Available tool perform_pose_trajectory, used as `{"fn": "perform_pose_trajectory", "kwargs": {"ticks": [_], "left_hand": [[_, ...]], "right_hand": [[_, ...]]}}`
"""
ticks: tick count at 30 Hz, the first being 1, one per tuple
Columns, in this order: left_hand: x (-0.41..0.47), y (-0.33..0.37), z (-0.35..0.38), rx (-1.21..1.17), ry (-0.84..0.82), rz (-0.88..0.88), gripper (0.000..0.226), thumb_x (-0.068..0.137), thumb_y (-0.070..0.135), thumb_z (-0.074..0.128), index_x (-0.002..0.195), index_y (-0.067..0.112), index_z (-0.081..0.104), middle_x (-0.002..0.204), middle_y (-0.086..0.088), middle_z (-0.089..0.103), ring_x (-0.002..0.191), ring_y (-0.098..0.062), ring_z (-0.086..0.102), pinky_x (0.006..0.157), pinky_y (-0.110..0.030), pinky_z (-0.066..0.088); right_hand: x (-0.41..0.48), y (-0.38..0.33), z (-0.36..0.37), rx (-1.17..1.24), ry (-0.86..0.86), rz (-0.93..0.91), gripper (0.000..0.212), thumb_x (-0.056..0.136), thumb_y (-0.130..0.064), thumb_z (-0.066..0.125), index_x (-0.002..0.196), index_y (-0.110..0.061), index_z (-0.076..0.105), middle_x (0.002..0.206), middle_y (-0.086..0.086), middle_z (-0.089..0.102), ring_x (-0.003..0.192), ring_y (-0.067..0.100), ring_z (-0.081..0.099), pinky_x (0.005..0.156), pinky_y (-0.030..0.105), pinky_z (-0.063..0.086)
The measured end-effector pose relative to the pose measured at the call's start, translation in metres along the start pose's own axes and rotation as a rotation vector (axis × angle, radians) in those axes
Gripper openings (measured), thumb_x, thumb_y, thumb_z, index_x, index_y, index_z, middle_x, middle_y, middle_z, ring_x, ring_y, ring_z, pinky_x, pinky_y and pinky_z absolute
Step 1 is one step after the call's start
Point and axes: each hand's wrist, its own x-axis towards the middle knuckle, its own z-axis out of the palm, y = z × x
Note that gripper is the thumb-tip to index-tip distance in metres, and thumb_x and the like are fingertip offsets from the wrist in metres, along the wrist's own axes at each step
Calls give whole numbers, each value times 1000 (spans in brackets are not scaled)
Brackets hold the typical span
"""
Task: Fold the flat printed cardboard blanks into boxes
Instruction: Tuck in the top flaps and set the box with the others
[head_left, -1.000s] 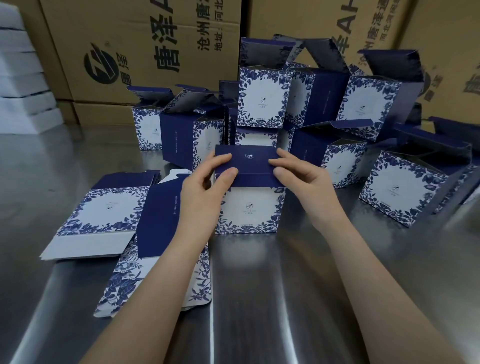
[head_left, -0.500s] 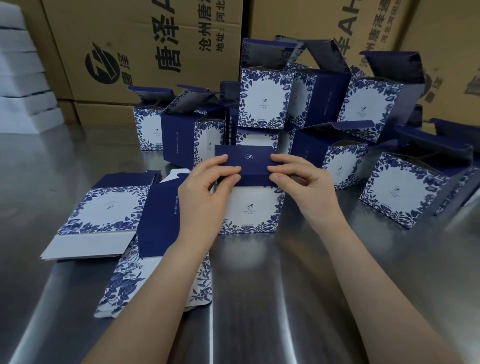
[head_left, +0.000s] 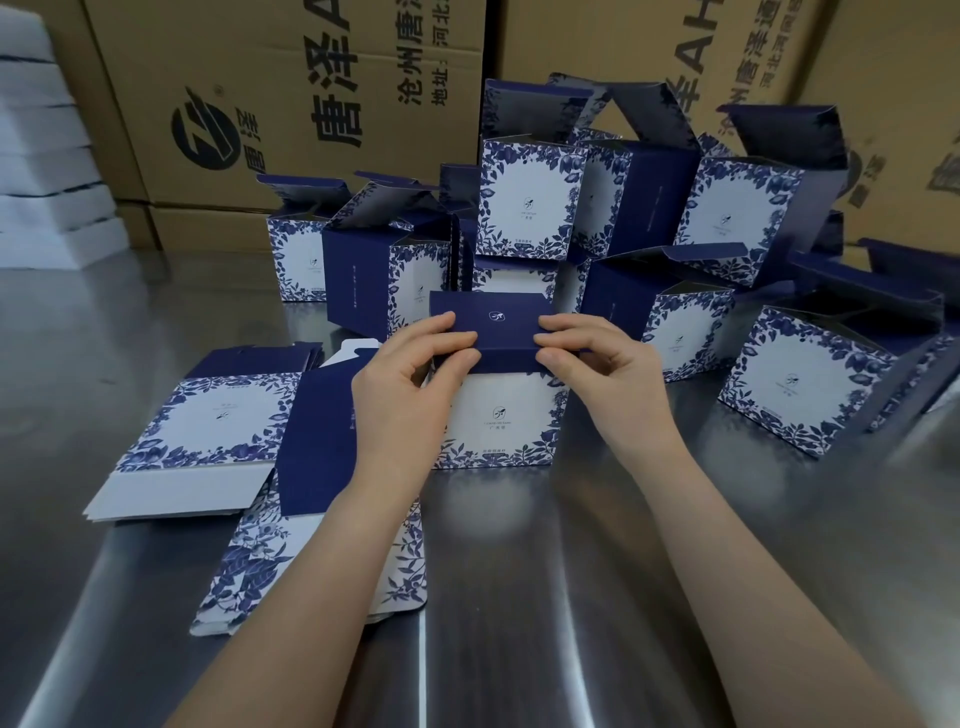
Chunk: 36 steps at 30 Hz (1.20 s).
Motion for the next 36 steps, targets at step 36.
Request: {"fn": "perform_pose_trajectory", "kwargs": {"ticks": [36], "left_hand": [[1, 9, 15, 34, -32, -47, 22, 83, 17, 77, 80, 38, 70, 107, 14, 50, 119, -14, 49, 95, -26, 40]], "right_hand": [[2, -2, 21, -148, 66, -17, 31, 79, -13, 79, 79, -43, 71, 101, -11, 56, 114, 20, 51, 91, 28, 40]]}}
